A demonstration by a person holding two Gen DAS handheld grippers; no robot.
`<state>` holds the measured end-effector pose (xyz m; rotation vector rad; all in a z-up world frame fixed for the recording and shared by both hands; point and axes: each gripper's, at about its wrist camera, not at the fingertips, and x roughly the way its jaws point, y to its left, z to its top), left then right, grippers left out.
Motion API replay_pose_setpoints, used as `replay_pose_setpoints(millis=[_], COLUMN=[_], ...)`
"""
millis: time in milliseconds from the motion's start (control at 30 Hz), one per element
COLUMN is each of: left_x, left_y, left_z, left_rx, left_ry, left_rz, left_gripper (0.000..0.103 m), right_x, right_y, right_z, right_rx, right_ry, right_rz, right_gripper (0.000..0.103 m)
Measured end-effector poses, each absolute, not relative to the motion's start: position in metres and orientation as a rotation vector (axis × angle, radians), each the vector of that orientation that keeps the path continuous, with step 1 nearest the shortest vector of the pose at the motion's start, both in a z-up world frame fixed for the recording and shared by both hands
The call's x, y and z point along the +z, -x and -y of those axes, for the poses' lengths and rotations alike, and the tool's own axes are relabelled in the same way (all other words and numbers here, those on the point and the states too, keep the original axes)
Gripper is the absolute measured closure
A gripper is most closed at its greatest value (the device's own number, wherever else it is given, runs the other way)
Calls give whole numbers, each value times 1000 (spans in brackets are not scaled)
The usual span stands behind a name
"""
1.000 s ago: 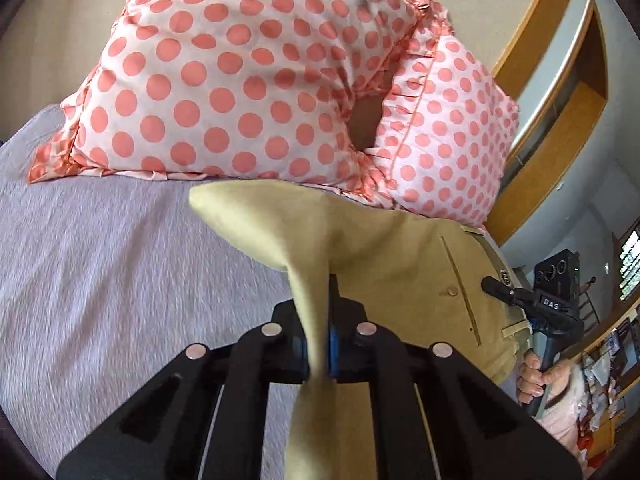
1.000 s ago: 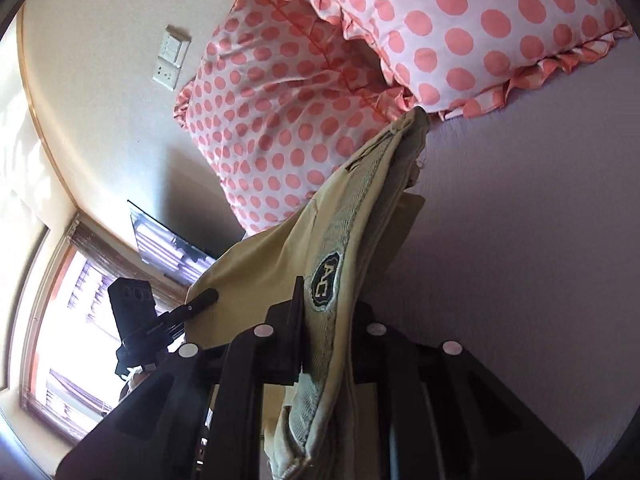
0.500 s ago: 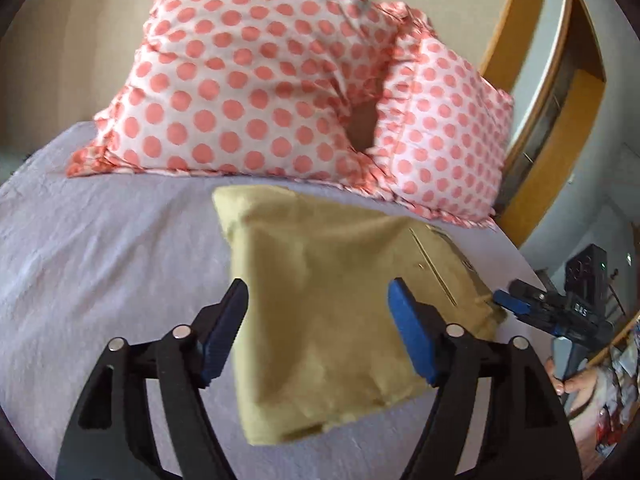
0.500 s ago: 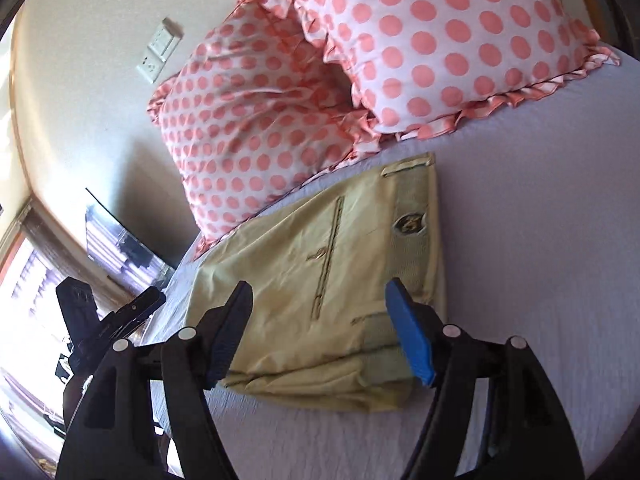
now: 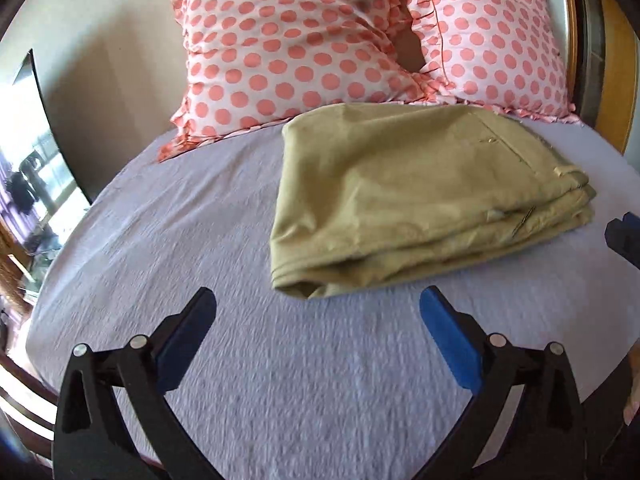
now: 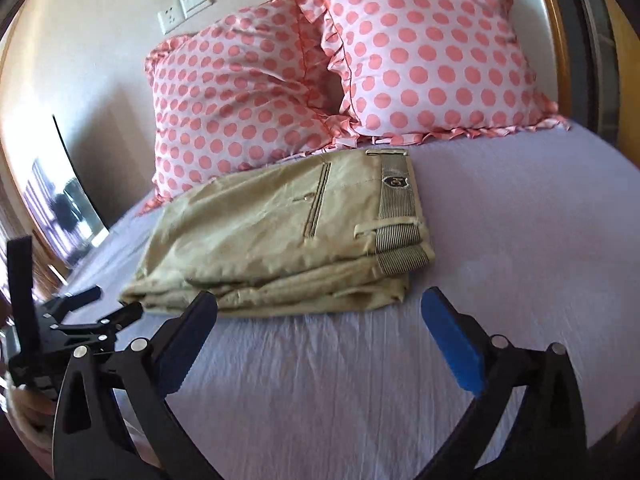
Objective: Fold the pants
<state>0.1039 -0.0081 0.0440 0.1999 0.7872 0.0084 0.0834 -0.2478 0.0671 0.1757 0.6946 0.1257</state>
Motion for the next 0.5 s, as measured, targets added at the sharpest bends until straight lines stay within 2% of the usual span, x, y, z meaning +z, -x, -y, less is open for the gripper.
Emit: replay_pose_setpoints(millis=[200,300,500], left_x=[33,28,21], left_y=[-74,-72,-57], left_z=[0,-14,-12], left_rx=[25,-14,-7], left_ry=[-142,-25,-32], left_rz=[-773,-779,-676], left_gripper=[2,2,2], right_x=[44,38,33], right_y=[-71,-68,-61], right_z=[217,208,203], right_rx=[100,69,10], right_ry=[-80,-47,-34], right_rz=[-715,-714,-660], right_gripper=[1,1,1])
